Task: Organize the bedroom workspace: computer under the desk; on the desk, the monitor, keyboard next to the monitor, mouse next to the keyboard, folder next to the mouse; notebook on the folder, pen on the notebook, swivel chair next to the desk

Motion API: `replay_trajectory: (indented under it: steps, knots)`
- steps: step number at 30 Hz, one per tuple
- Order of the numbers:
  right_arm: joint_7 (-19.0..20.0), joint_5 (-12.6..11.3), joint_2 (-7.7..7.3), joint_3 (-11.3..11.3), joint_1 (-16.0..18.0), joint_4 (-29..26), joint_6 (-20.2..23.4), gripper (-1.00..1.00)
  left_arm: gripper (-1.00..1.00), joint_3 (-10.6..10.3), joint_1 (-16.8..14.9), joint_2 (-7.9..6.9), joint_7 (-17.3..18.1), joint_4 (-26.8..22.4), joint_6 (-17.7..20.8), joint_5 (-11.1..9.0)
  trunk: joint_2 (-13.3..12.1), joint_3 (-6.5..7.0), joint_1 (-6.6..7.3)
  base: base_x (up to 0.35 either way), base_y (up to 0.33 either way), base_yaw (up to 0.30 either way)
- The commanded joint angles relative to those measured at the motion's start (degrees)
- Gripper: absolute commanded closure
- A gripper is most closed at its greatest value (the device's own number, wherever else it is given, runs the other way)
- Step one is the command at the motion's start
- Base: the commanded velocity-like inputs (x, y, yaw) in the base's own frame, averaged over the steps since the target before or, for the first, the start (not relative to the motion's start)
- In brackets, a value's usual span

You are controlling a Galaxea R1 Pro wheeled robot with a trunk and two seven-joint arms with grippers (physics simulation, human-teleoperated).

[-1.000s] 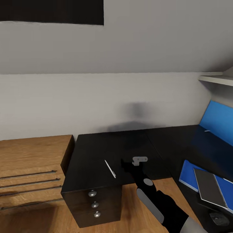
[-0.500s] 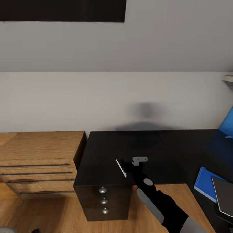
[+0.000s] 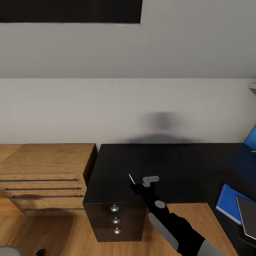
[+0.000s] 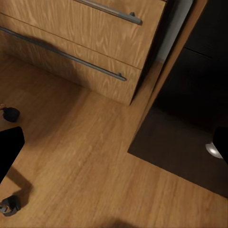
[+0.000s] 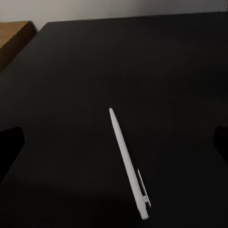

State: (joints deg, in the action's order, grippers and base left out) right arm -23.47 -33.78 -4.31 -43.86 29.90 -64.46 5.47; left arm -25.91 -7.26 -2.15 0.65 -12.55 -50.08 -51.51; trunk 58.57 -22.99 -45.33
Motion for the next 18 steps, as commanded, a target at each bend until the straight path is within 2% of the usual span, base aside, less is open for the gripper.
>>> replay_trajectory:
  steps: [1, 5, 8, 12, 18]
  knots:
    - [-0.6, -0.1, 0.19, -1.1, 0.1, 1.0, 0.5, -1.00, -1.00, -0.5, 0.0, -0.01, 0.1, 0.0, -0.2, -0.6, 0.0, -0.06, 0.00, 0.000, 0.000, 0.002]
    - [-0.7, 0.2, 1.31, -2.0, 0.1, 2.6, 1.7, -1.00, -1.00, -0.5, 0.0, 0.02, 0.1, 0.0, -0.2, -0.6, 0.0, -0.07, 0.00, 0.000, 0.000, 0.001]
    - [-0.8, 0.3, 1.85, -2.3, 0.2, 3.2, 4.5, -1.00, -1.00, -0.5, 0.0, 0.03, 0.1, 0.0, -0.2, -0.6, 0.0, -0.07, 0.00, 0.000, 0.000, 0.000]
    - [-0.9, 0.3, 2.09, -2.3, 0.2, 3.3, 7.3, -1.00, -1.00, -0.5, 0.0, 0.04, 0.1, 0.0, -0.2, -0.6, 0.0, -0.07, 0.00, 0.000, 0.000, 0.000]
    - [-0.9, 0.4, 2.15, -2.4, 0.2, 3.4, 8.6, -1.00, -1.00, -0.4, 0.0, 0.04, 0.2, 0.0, -0.2, -0.6, 0.0, -0.07, 0.00, 0.000, 0.000, 0.000]
